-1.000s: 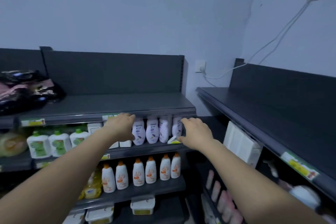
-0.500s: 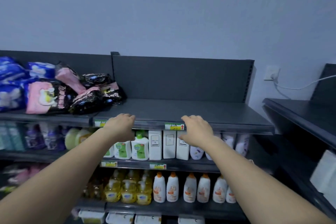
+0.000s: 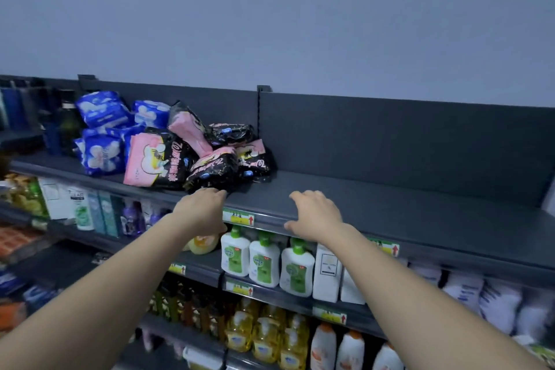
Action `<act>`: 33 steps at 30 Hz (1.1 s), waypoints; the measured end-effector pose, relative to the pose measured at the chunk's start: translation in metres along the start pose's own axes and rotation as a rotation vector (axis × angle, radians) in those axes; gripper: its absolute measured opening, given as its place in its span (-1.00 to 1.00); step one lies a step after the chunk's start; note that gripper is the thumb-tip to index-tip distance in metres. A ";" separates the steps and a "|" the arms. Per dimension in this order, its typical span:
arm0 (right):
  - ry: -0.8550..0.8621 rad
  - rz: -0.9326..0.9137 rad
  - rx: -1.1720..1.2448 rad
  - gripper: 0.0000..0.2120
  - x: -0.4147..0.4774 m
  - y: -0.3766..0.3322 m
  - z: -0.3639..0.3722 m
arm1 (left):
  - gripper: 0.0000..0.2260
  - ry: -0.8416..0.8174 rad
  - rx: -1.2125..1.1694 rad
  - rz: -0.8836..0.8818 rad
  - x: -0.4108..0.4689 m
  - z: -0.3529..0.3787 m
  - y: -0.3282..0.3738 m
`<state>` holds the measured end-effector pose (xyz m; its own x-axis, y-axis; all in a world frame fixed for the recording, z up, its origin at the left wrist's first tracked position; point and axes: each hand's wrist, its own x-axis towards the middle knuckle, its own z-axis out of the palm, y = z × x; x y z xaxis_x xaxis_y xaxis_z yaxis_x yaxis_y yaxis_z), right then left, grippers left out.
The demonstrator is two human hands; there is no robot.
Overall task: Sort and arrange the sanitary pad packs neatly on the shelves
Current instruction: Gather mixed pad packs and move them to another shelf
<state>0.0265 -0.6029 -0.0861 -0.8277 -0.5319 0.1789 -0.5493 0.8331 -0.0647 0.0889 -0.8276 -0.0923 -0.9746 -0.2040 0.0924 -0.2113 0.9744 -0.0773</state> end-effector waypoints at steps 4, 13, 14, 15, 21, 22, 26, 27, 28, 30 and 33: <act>-0.004 -0.068 0.034 -0.41 0.062 -0.019 0.013 | -0.39 0.004 -0.003 -0.055 0.039 0.007 -0.031; -0.058 -0.151 0.156 -0.42 0.178 -0.053 0.042 | -0.23 -0.003 -0.132 -0.139 0.121 0.028 -0.079; -0.064 -0.151 0.171 -0.42 0.185 -0.054 0.047 | -0.21 -0.008 -0.159 -0.141 0.126 0.031 -0.081; -0.076 -0.148 0.190 -0.43 0.193 -0.056 0.052 | -0.19 -0.019 -0.183 -0.139 0.131 0.035 -0.084; -0.165 -0.005 0.500 -0.40 0.232 -0.065 0.078 | -0.37 -0.041 -0.373 -0.115 0.161 0.044 -0.101; -0.172 0.032 0.592 -0.36 0.237 -0.067 0.081 | -0.47 -0.037 -0.418 -0.099 0.166 0.043 -0.104; -0.165 0.206 0.927 -0.23 0.256 -0.074 0.090 | -0.60 -0.103 -0.676 -0.074 0.184 0.040 -0.117; -0.150 0.240 0.969 -0.21 0.260 -0.074 0.094 | -0.55 -0.080 -0.688 -0.089 0.188 0.041 -0.121; -0.150 0.265 0.997 -0.24 0.263 -0.074 0.098 | -0.53 -0.044 -0.687 -0.108 0.193 0.043 -0.125; -0.178 0.306 1.045 -0.41 0.268 -0.076 0.107 | -0.49 0.003 -0.678 -0.110 0.202 0.047 -0.131; -0.072 0.353 1.149 -0.61 0.273 -0.077 0.117 | -0.27 -0.021 -0.574 -0.034 0.210 0.049 -0.132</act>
<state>-0.1704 -0.8295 -0.1477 -0.9374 -0.3394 -0.0776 -0.0422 0.3320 -0.9423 -0.0918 -1.0042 -0.1111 -0.9705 -0.2322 0.0650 -0.1742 0.8614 0.4771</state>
